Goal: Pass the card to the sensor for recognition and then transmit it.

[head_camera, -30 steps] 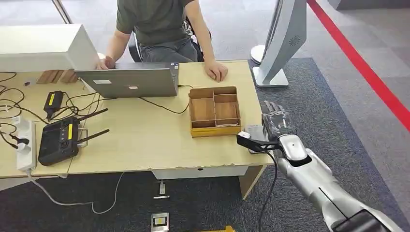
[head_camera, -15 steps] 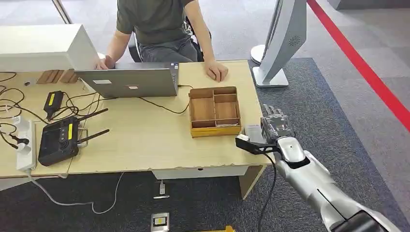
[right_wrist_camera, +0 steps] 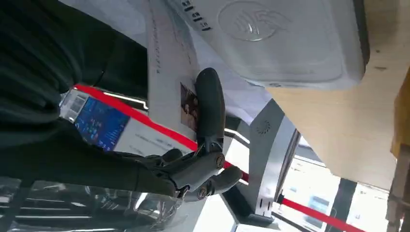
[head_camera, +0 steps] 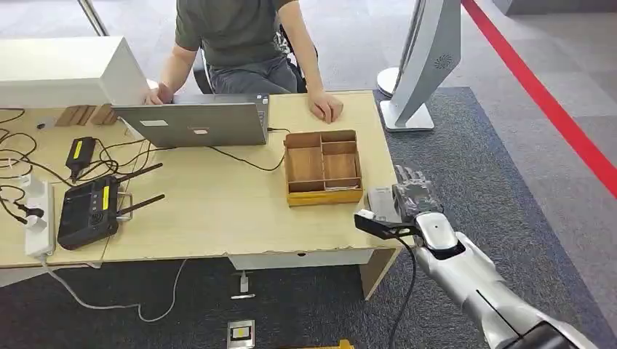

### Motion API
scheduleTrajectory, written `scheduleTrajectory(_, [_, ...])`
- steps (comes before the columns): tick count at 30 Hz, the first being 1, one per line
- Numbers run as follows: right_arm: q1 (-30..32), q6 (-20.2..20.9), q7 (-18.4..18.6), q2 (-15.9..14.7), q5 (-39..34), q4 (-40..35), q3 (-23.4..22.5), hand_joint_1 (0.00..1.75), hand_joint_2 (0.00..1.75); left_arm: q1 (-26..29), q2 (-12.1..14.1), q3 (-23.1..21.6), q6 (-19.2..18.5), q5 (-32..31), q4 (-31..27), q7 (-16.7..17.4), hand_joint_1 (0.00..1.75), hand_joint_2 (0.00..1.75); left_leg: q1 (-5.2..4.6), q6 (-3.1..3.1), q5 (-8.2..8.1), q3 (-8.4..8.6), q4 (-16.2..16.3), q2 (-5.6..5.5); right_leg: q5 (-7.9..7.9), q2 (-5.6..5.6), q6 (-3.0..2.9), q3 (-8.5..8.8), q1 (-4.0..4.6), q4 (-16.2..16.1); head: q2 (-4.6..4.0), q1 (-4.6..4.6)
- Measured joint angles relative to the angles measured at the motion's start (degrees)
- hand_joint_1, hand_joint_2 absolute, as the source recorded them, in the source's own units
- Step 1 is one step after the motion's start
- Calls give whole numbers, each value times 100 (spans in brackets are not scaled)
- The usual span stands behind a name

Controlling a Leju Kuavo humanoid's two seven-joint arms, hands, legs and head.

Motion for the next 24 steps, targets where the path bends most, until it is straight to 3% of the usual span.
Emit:
scheduleTrajectory(7, [-46, 344, 131, -88, 289, -427, -61, 175, 175, 2, 4, 0, -2, 0, 2, 11, 0, 175, 0, 0, 0, -1, 0, 0, 2, 1, 1, 0, -2, 0, 0, 0])
scheduleTrajectory(19, [-812, 2003, 302, -566, 968, -2156, -420, 175, 175, 14, 24, 0, -22, -59, 11, 79, 0, 175, -3, 3, 3, 0, 5, 1, 5, 0, 1, -2, -7, 1, 0, 0])
scheduleTrajectory(24, [-875, 2330, 315, -748, 999, -2840, -623, 175, 175, 16, 26, 0, -37, -155, 15, 109, 0, 175, -4, 3, 2, -2, 5, 1, 5, 1, 1, -2, -7, 0, 0, 0])
